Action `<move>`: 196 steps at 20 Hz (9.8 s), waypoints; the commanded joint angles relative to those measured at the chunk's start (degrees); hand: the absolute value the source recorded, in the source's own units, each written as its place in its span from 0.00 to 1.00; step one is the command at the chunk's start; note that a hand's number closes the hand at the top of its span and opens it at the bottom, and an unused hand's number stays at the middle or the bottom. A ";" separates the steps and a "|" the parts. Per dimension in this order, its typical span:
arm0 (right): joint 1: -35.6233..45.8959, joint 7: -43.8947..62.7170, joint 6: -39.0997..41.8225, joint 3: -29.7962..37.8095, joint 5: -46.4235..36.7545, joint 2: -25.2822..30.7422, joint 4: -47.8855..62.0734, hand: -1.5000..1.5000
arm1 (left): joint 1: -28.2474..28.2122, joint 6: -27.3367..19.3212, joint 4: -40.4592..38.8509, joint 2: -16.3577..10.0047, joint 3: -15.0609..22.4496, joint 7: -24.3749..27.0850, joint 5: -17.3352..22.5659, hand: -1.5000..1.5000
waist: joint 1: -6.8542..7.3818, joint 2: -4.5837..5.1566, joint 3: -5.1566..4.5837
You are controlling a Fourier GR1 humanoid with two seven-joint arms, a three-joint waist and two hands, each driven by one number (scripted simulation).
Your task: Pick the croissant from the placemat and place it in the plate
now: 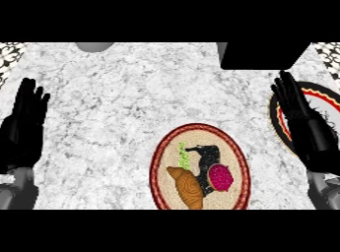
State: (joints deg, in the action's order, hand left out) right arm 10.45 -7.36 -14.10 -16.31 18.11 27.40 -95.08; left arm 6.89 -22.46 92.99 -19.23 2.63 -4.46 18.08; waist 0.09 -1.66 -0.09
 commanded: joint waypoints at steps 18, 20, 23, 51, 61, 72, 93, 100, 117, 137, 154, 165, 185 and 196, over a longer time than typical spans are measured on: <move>2.95 -24.24 20.59 -26.40 -12.95 -4.29 11.89 0.00 | -4.19 2.93 -9.79 0.08 11.21 -4.79 -8.13 0.50 | 1.55 2.48 0.25; 6.83 -26.35 25.04 -29.13 -19.34 -0.94 15.05 0.00 | -4.75 1.66 -8.29 1.72 13.42 -6.03 -9.65 0.50 | 1.27 2.00 0.18; 10.25 -23.06 21.44 -31.28 -29.88 1.62 12.21 0.00 | -3.63 2.63 -10.63 1.67 11.24 -5.18 -8.43 0.50 | 0.39 1.69 0.06; 24.92 6.04 49.41 -30.96 -56.96 -10.30 14.09 0.00 | -5.78 4.00 -7.96 4.63 8.80 -7.67 -13.37 0.50 | 0.34 1.65 0.10; 17.38 3.83 50.20 -29.94 -68.20 -16.68 16.37 0.00 | -7.10 7.02 -8.48 6.63 6.44 -6.39 -15.96 0.50 | 0.20 1.66 0.09; 16.69 -1.39 47.22 -28.61 -78.37 -22.94 25.60 0.00 | -8.24 8.88 -5.79 7.84 4.53 -7.48 -18.03 0.50 | 0.37 1.67 0.10; 4.97 -5.29 24.15 -0.79 -76.86 -11.95 12.73 1.00 | -7.25 9.29 -8.53 9.05 -0.14 -7.46 -18.74 0.50 | -3.70 1.37 0.20; -4.48 -10.94 21.43 14.87 -63.77 -5.61 1.39 1.00 | -4.57 10.85 -9.70 8.22 -0.50 -8.90 -18.49 0.50 | -2.46 1.41 0.09; 4.37 -6.72 21.80 38.19 -54.07 1.93 13.90 1.00 | -3.93 10.98 -10.10 11.84 1.17 -7.76 -21.18 0.50 | 0.17 1.75 0.10; 21.95 -19.72 22.03 29.38 -67.97 8.47 65.52 0.00 | -2.34 12.56 -10.61 11.98 0.29 -8.40 -22.20 0.50 | 0.99 2.08 0.16; 29.99 -40.53 45.80 49.35 -44.84 16.34 81.88 0.00 | -6.19 14.30 -8.99 11.46 -0.67 -6.71 -20.82 0.50 | 1.23 2.29 0.29; 24.83 -47.84 51.84 46.60 -43.73 15.99 82.01 0.00 | -4.83 15.06 -6.96 10.98 -0.84 -10.13 -20.44 0.50 | 1.51 2.31 0.43; 22.20 -48.95 39.76 43.07 -43.73 14.65 83.97 0.00 | -3.39 14.50 -11.81 12.39 -1.52 -5.29 -21.67 0.50 | 1.67 2.51 0.36; 20.79 -48.36 37.03 44.04 -42.78 18.47 86.37 0.00 | -4.69 15.79 -8.48 12.23 -1.38 -7.75 -20.43 0.50 | 2.84 2.90 0.59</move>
State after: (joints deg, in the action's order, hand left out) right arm 32.69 -50.69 19.45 26.90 -25.37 45.14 -10.07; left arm 3.72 -8.17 83.92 -6.31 2.13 -13.00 -3.94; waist 2.41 1.10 0.42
